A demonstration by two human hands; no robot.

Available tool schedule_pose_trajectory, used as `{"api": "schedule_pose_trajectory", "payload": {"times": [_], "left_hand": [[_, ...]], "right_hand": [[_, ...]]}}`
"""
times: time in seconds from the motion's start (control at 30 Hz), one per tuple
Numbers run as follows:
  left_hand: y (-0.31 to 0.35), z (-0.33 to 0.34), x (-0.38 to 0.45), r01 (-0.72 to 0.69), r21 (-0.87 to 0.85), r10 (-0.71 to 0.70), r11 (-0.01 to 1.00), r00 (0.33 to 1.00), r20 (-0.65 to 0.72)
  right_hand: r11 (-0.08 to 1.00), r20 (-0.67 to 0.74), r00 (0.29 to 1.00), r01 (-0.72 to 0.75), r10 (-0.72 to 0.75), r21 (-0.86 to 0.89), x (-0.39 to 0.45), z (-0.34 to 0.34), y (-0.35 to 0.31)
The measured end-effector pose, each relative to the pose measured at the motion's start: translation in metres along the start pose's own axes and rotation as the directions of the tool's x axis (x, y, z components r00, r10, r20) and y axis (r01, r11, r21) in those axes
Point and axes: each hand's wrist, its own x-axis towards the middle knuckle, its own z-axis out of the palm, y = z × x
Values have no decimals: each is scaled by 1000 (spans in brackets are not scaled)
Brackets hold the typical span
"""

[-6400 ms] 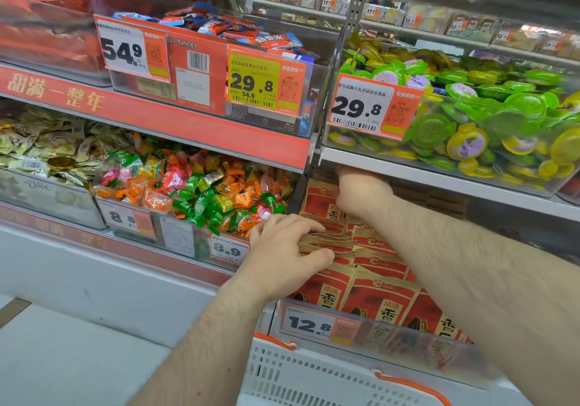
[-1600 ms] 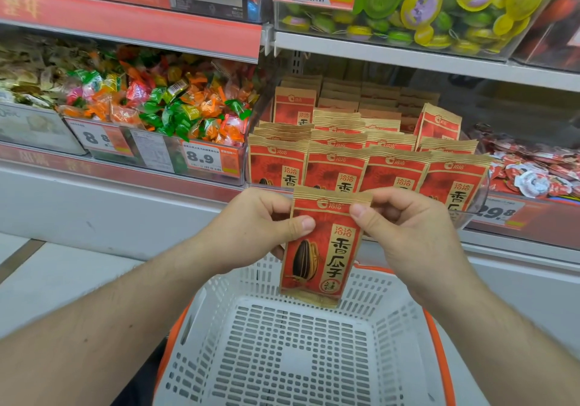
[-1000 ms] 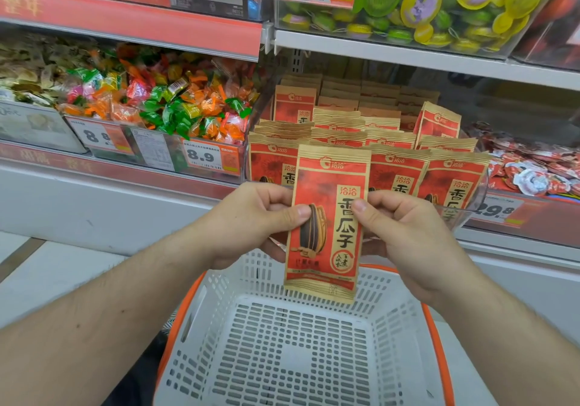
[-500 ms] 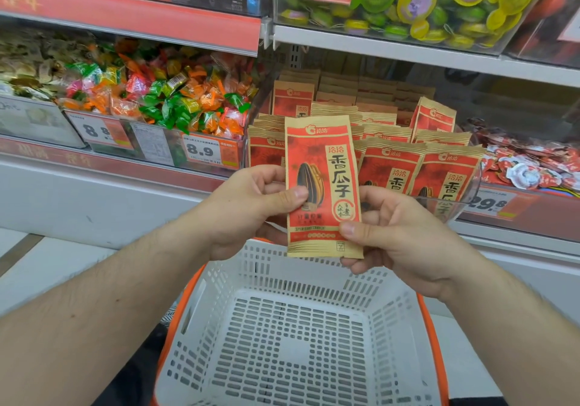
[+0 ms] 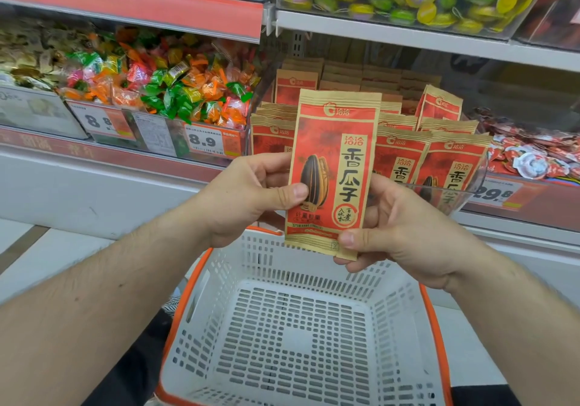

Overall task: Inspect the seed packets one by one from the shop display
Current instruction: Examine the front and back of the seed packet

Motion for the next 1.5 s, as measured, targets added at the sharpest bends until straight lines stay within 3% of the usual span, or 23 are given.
{"api": "schedule_pose_trajectory", "payload": {"times": [0.17,0.27,0.33,0.53,0.6,0.7,0.87,0.93,1.1,1.27,1.5], "left_hand": [[-1,0,0,-28,99,33,995,998,-47],[-6,3,3,-13,356,80,934,982,-173],[-8,10,4,15,348,54,937,981,-187],[-9,19,4,77,351,-22,933,987,-159],[-8,18,5,102,345,-53,933,987,-149],[-8,15,3,111,365,-105,924,994,-36],[-11,22,0,137,455,-175,880,984,42],[-13,25,1,142,435,-172,889,985,31],[-10,31,3,91,170,-90,981,996,-17],[-6,21,1,176,-12,-171,984,969,180],[-8,20,1,194,-55,-175,979,953,249]], "right_hand": [[999,-19,1000,2,-2,-37,0,1,0],[983,-121,992,6,-28,-182,3,9,3],[961,-179,982,7,-58,-278,5,15,7],[882,-141,978,70,-153,-467,9,18,17],[886,-117,973,127,-198,-446,7,15,15],[926,-201,933,232,-299,-299,5,10,11],[855,-265,865,290,-427,-429,6,13,10],[844,-271,861,276,-430,-460,7,15,12],[905,-224,921,227,-319,-359,8,18,14],[949,-159,945,258,-287,-180,9,20,9],[958,-147,951,252,-271,-136,8,20,9]]}}
